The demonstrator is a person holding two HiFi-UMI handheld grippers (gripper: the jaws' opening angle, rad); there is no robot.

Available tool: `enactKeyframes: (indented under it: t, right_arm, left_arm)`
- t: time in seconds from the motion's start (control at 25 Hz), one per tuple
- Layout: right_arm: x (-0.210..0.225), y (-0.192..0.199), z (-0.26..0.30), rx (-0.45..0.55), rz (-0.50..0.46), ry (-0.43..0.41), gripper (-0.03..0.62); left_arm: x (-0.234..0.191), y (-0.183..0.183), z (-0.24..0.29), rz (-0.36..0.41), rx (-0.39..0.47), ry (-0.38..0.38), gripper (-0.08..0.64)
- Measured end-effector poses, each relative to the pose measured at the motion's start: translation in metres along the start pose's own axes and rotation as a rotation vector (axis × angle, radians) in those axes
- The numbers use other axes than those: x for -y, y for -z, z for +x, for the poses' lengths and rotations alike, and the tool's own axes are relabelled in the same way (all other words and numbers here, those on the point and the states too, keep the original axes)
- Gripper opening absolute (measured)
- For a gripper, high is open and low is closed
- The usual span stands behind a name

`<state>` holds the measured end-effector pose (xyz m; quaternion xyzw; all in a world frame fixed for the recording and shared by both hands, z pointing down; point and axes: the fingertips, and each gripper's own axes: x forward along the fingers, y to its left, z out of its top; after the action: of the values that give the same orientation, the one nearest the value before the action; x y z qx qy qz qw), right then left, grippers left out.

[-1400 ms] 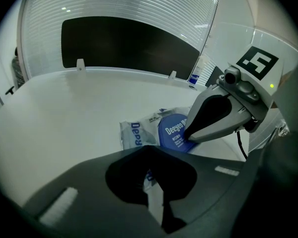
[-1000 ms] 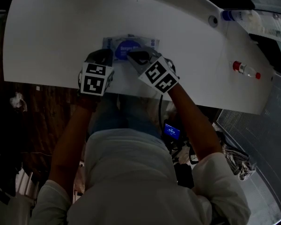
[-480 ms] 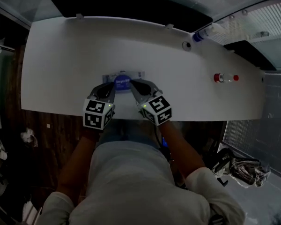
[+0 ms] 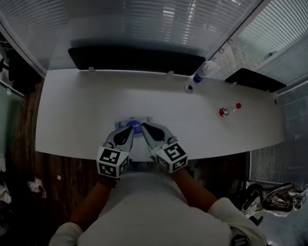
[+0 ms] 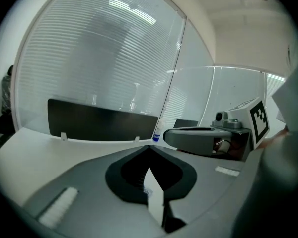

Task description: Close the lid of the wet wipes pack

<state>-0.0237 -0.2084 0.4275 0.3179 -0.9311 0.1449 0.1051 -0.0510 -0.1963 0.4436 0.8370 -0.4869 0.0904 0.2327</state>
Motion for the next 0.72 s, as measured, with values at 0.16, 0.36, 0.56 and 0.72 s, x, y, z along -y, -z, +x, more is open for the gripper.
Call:
enactKeyframes:
  t: [0.16,0.36,0.56,0.72]
  right_arm:
    - [-0.005,-0.039,-0.015,0.11,-0.012,0.02,0.001]
    - [-0.021,-0.074,-0.04,0.201,-0.025,0.044,0.0]
    - [-0.029,-0.09,-0.048,0.248,-0.039,0.042,0.002]
    - [-0.03,-0.089,-0.051,0.244,-0.039,0.051,0.0]
  left_arm:
    - [0.012,-0.03,-0.003,0.022,0.073,0.038,0.003]
    - [0.031,-0.055,-0.02,0.053,0.143,0.077,0.003]
    - [0.042,-0.079,-0.029,0.066,0.208,0.087,0.003]
    - [0.046,-0.084,-0.035,0.081,0.224,0.094,0.003]
